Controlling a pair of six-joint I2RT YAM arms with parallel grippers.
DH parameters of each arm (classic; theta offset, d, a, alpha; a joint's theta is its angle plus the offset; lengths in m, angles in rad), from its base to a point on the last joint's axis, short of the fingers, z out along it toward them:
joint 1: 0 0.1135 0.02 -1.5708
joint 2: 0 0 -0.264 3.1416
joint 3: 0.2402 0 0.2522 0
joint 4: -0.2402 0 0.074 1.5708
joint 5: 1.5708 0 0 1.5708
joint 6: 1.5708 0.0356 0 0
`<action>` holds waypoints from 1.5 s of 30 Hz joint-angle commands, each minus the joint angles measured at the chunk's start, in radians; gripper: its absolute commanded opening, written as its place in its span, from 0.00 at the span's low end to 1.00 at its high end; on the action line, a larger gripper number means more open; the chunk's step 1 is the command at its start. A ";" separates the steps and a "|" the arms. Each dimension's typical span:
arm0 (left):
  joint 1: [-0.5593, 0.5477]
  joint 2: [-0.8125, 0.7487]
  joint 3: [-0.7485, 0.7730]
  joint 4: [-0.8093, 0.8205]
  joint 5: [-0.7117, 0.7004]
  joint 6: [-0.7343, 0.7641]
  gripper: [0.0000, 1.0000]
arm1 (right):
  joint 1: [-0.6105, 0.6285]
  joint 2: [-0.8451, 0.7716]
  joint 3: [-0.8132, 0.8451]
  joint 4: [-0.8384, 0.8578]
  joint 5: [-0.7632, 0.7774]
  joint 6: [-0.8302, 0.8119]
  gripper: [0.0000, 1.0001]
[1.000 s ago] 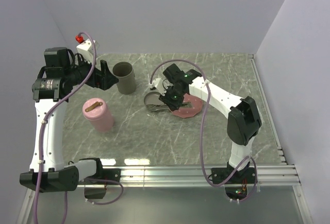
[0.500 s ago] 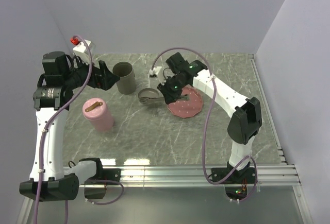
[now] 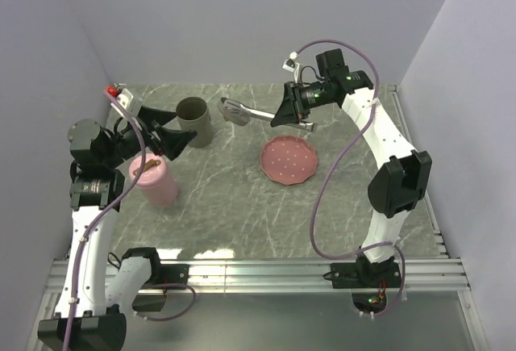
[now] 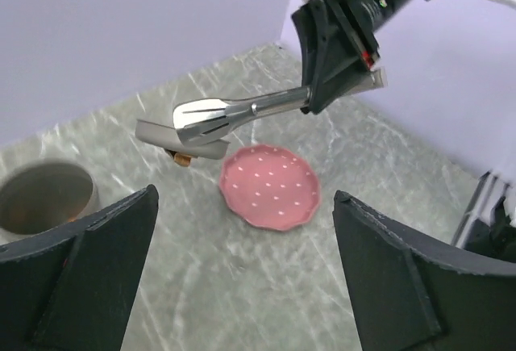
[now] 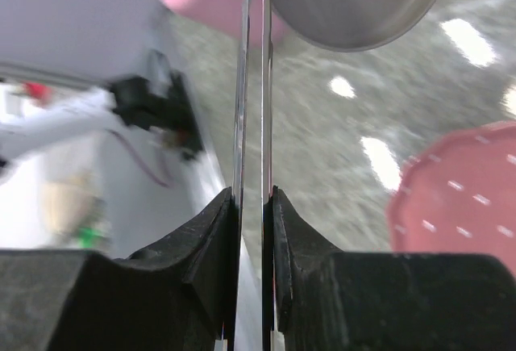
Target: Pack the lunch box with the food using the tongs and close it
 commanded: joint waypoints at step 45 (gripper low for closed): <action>-0.052 0.105 -0.174 0.721 0.069 0.338 0.60 | 0.069 -0.301 -0.453 1.465 -0.394 1.366 0.00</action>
